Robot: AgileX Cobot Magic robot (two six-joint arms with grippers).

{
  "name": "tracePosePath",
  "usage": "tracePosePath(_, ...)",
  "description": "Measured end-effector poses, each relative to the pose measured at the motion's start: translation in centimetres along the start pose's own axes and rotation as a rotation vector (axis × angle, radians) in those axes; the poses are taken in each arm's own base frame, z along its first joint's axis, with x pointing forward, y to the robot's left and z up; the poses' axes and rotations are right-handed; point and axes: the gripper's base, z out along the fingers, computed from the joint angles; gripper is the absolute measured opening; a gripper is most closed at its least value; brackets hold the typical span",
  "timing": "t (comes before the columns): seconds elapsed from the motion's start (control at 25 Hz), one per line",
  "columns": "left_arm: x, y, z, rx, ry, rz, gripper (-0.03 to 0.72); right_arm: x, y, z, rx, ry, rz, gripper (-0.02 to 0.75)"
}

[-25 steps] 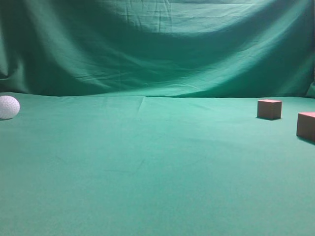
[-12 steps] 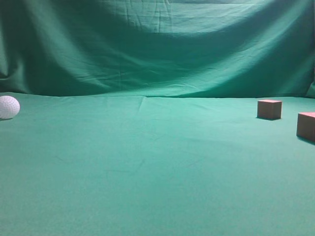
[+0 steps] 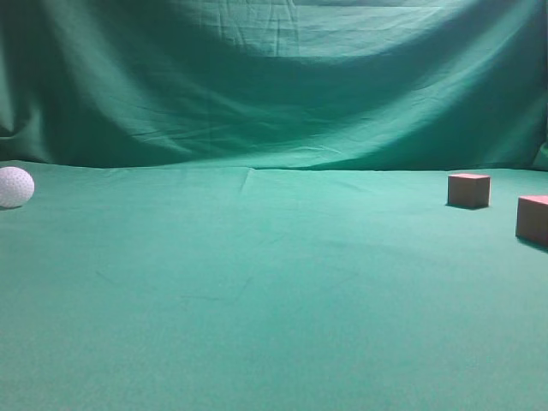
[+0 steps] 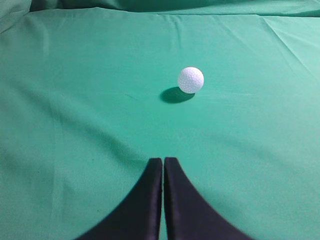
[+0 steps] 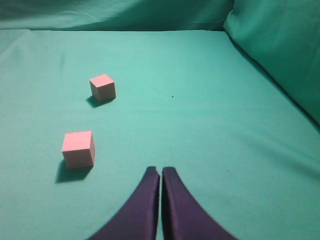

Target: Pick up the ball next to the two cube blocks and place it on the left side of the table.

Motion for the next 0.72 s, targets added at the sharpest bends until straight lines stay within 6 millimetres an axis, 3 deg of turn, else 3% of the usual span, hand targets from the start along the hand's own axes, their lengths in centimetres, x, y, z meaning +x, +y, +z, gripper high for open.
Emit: tracePosePath(0.72,0.00,0.00,0.00,0.000,0.000,0.000,0.000,0.04,0.00,0.00,0.000,0.004,-0.002,0.000)
